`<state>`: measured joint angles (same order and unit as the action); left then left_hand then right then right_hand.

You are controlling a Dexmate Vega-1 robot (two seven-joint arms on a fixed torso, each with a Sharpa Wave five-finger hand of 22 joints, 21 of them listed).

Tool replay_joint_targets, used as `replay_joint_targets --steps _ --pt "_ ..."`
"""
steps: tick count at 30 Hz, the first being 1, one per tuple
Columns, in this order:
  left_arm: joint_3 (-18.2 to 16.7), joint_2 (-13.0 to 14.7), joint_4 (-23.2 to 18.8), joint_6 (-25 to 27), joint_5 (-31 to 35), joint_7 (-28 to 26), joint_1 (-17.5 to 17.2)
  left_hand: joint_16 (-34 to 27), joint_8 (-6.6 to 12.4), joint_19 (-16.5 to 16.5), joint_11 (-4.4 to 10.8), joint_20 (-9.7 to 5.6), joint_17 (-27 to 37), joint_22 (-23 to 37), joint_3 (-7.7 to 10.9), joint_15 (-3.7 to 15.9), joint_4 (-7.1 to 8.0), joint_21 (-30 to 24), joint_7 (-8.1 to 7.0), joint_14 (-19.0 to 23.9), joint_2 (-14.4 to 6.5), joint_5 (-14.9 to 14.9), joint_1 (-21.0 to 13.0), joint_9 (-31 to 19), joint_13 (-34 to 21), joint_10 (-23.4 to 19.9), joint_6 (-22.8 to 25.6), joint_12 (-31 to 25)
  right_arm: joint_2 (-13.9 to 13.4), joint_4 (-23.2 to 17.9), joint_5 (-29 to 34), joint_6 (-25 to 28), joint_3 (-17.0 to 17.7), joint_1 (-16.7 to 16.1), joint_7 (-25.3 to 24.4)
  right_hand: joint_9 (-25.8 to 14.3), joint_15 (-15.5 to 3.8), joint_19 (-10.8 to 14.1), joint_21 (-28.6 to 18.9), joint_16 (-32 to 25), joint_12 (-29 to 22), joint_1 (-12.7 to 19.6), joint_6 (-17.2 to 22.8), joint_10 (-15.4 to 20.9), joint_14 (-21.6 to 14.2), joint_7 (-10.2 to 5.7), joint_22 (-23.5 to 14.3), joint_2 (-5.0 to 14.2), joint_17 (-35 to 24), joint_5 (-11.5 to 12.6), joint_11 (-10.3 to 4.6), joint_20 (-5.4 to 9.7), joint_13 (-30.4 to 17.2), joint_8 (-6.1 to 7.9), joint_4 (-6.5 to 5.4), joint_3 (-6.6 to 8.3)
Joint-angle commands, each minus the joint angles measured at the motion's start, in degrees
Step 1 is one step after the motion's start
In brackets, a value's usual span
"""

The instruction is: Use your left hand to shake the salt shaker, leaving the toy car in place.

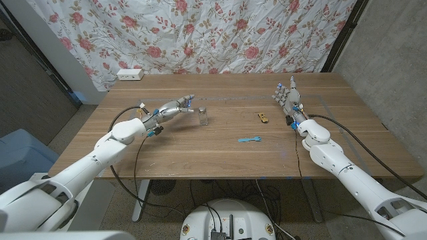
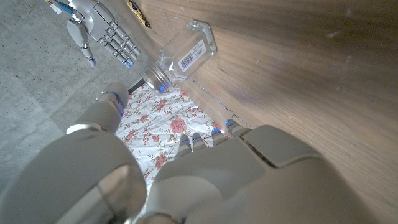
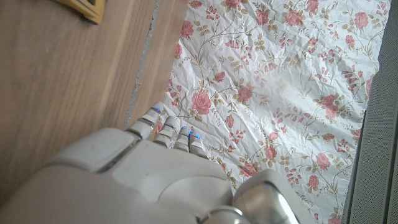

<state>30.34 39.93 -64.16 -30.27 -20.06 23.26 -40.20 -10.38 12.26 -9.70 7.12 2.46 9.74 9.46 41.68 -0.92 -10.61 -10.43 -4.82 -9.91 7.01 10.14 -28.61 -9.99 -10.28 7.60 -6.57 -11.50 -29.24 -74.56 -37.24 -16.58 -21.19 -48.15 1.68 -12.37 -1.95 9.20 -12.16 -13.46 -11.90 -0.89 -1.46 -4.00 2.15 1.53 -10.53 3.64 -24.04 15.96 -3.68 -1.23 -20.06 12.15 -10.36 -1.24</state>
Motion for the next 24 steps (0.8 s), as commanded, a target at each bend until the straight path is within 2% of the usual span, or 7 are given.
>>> replay_joint_targets --steps 1,19,24 --pt "1.9 -1.77 2.1 -2.13 3.51 -3.53 -0.21 -0.52 0.78 -7.78 0.32 -0.3 0.09 0.25 -0.33 0.24 0.11 -0.39 0.02 -7.99 0.45 0.22 -0.85 -0.2 -0.1 -1.52 1.4 -0.63 0.02 0.07 0.01 -0.03 -0.01 0.02 0.02 -0.2 -1.92 0.38 -0.35 -0.24 -0.42 -0.18 -0.05 -0.3 0.3 0.49 -0.3 5.55 -0.28 0.41 -0.03 -0.08 -0.2 0.34 -0.32 -0.07" --pt "3.68 -3.4 2.94 -1.81 6.76 -7.28 0.19 -0.86 2.0 -6.83 -0.2 -0.31 0.07 0.24 -0.83 -0.05 0.15 -0.46 1.48 -5.21 1.14 0.17 -2.34 -0.21 -0.09 -7.31 5.13 -1.63 0.02 0.09 0.01 -0.04 -0.01 0.03 0.03 -0.2 -1.97 0.38 -0.36 -0.24 -0.42 -0.18 -0.07 -0.3 0.3 0.48 -0.3 5.54 -0.28 0.41 -0.06 -0.08 -0.2 0.34 -0.32 -0.07" --pt "3.95 -4.39 3.91 -1.47 7.22 -8.78 0.4 -1.05 2.74 -6.03 0.35 -0.29 0.06 0.24 -1.09 0.22 0.16 -0.55 1.67 -3.5 1.3 0.15 -3.14 -0.2 -0.07 -10.0 7.53 -1.9 0.02 0.08 0.01 -0.04 -0.01 0.03 0.03 -0.2 -2.01 0.38 -0.35 -0.22 -0.4 -0.18 -0.04 -0.34 0.36 0.48 -0.3 5.54 -0.28 0.41 -0.03 -0.08 -0.2 0.35 -0.32 -0.07"
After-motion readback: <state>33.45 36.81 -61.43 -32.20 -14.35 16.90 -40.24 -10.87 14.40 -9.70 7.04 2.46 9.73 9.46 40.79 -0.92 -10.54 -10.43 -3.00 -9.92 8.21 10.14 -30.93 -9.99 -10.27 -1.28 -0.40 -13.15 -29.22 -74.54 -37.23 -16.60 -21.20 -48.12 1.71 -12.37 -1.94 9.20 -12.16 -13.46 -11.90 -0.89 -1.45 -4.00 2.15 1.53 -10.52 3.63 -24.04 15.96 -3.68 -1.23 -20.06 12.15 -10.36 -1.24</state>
